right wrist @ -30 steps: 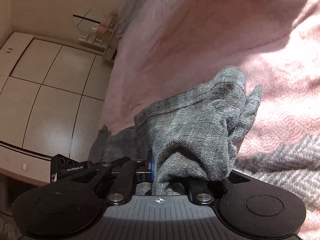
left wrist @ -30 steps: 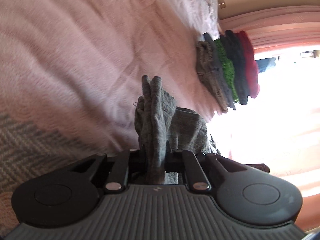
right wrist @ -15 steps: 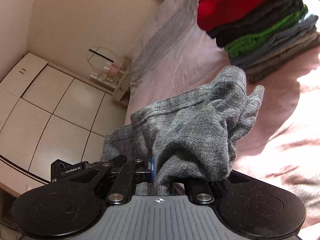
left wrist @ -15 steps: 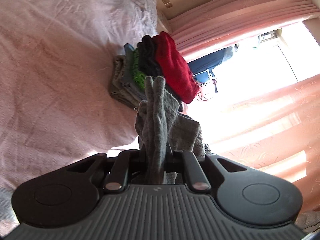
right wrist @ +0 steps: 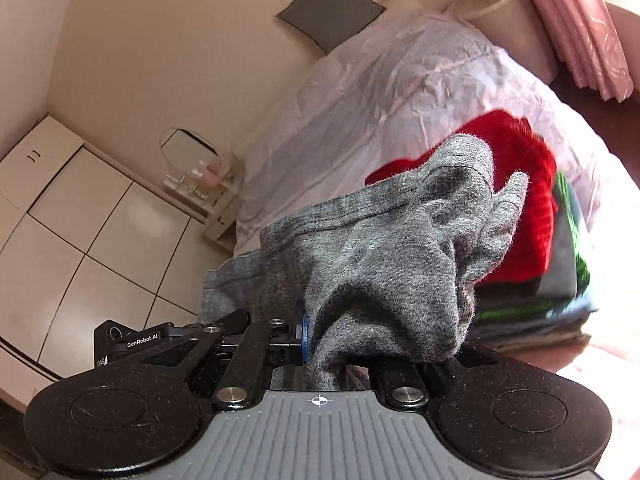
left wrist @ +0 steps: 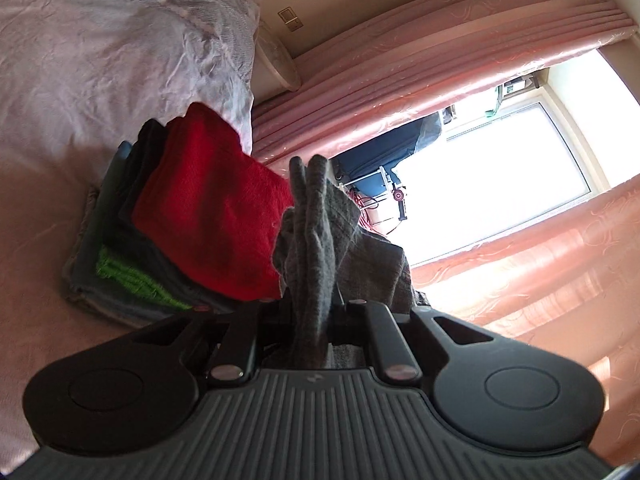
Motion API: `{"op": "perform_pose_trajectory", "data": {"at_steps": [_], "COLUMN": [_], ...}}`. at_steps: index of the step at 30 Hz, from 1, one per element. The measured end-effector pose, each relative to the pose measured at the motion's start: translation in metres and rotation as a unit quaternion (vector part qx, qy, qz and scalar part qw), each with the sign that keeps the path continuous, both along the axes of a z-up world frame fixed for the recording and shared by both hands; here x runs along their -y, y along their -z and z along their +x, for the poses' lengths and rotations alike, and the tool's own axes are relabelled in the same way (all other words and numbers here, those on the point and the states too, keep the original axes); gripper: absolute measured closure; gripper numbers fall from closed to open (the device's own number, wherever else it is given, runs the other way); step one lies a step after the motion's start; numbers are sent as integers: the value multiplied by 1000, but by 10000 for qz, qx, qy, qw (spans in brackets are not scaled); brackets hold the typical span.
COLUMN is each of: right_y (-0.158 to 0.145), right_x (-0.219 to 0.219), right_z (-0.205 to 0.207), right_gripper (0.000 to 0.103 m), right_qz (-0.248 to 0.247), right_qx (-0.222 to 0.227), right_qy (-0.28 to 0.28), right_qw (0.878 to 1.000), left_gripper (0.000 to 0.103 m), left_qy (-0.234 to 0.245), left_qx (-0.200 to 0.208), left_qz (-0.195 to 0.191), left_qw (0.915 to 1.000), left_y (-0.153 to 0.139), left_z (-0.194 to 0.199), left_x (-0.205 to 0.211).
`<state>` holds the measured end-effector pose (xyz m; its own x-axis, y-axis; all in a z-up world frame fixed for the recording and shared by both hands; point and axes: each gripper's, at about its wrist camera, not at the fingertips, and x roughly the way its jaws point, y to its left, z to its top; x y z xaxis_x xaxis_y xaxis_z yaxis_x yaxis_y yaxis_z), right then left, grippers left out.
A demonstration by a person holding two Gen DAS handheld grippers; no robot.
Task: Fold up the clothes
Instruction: 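Lift the folded shorts with both grippers and carry them to the clothes stack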
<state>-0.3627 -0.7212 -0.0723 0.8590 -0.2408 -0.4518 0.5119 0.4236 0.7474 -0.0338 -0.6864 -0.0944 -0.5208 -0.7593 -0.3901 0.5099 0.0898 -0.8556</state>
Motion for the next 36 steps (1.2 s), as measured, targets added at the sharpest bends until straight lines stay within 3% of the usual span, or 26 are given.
{"op": "perform_pose_trajectory", "data": {"at_steps": [5,10,21,23,24,25,26,27,31,36], "right_y": [-6,14,86,95,100,104,105,106,101,110], "right_x": [75,131,188,191,191,190,189,188,192,216], "right_z": [1,17,26,27,26,23,17,11,-24,-58], "right_gripper": [93,93,93,93,81,48,34,28,28,30], "right_qz": [-71,57,527,492,509,505,456,407,253,624], "right_qx": [-2,-220,-530,-645,-696,-732,-731,-730,-549,-122], "right_qy": [162,258,477,527,579,656,793,929,1376,1721], "right_qw": [9998,9994,9961,9953,9946,9939,9931,9922,9886,9830], "left_gripper": [94,94,93,84,78,78,78,78,78,79], "left_qy": [11,51,196,112,24,-25,-50,-76,-112,-154], "left_qx": [89,101,151,259,300,297,268,240,380,418], "left_qz": [53,328,760,817,855,857,839,820,672,583], "left_qw": [9999,9994,9968,9963,9959,9959,9961,9963,9970,9973], "left_y": [-3,21,89,96,100,101,102,103,96,94], "left_z": [13,25,42,46,49,53,57,61,69,73], "left_x": [79,131,173,175,174,174,173,172,173,185]}}
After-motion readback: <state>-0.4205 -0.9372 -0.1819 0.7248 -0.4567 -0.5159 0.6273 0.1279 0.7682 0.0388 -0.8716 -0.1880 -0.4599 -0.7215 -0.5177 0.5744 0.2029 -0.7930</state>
